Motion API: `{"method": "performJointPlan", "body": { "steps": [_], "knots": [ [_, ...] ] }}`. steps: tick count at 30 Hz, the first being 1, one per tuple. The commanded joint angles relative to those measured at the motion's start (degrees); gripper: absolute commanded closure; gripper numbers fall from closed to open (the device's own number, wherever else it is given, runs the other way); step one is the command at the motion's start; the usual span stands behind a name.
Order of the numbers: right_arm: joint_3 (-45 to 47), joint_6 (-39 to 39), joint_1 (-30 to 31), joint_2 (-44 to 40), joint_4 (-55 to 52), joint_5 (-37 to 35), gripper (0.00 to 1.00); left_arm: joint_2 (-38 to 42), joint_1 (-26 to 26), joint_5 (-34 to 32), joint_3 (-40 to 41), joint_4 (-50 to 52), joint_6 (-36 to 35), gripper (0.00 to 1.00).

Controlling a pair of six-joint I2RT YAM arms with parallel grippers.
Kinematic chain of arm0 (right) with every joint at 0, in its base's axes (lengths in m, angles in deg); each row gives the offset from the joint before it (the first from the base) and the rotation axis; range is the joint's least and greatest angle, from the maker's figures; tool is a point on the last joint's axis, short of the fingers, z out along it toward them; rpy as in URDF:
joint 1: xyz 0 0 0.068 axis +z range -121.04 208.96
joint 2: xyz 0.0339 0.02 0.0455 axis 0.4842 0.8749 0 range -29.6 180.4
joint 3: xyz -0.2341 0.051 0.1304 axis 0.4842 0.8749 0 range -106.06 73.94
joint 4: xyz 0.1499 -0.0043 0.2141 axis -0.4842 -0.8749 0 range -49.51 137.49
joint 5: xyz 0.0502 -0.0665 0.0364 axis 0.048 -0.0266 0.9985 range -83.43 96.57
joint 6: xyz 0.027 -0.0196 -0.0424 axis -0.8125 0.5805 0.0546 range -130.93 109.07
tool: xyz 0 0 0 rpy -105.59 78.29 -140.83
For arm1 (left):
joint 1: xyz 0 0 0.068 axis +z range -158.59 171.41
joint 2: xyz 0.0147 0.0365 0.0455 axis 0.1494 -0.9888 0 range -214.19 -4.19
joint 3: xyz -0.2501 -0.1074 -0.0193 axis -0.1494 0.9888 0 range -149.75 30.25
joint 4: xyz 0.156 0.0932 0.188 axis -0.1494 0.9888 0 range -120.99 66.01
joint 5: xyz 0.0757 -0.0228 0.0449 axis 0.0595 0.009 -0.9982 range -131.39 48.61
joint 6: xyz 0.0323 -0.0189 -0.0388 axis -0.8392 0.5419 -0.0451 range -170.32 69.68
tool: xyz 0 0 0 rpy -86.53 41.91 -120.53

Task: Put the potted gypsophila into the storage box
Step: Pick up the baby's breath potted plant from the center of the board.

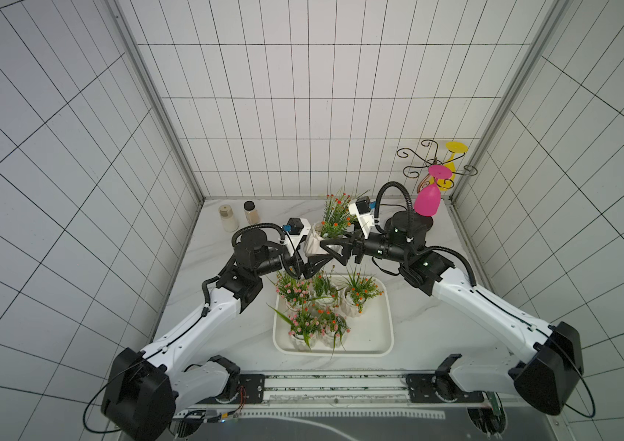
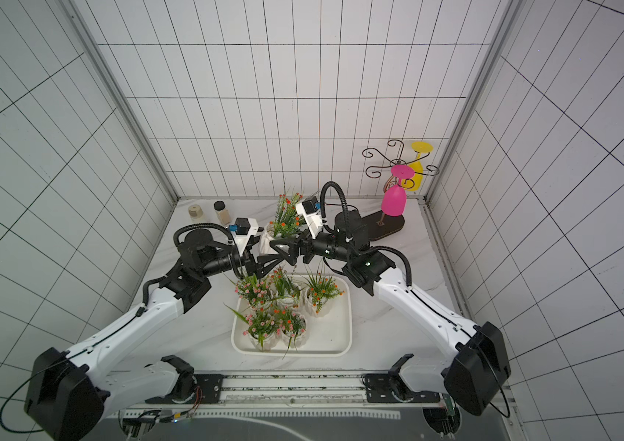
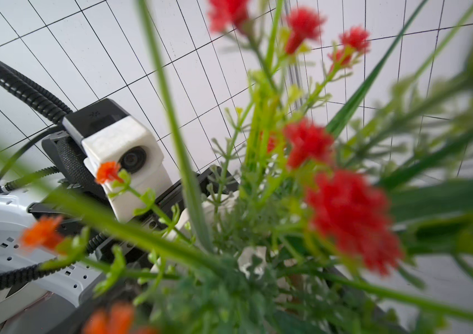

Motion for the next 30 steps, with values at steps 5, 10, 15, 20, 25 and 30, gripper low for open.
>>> {"method": "performJointPlan", "body": {
  "steps": [5, 10, 15, 20, 25, 30],
  "knots": [
    [-6.95, 1.18, 2.03, 1.69, 2.58, -0.92, 0.08, 1.60, 0.09, 1.45, 0.09, -5.84, -0.53, 0.62],
    [-7.26, 0.45, 2.65, 2.70, 4.90, -0.34, 0.16, 1.49, -0.02, 1.47, 0.18, -5.79, -0.51, 0.62],
    [-7.14, 0.26, 3.16, 3.05, 5.42, -1.10, 0.18, 1.68, 0.02, 1.05, 0.58, -6.17, -0.48, 0.62],
    [-6.08, 0.34, 3.18, 2.24, 6.01, -1.66, 0.34, 2.03, 0.02, 0.01, 1.56, -6.85, -0.46, 0.58],
    [-3.48, 1.26, 3.12, -0.38, 8.42, -5.43, 0.33, 2.58, 0.03, -2.01, 1.89, -6.25, -0.23, 0.25],
    [-2.40, 2.36, 2.67, -2.55, 8.90, -9.10, 0.34, 4.63, 0.03, -4.29, 2.71, -5.08, 0.42, 0.03]
  ]
}}
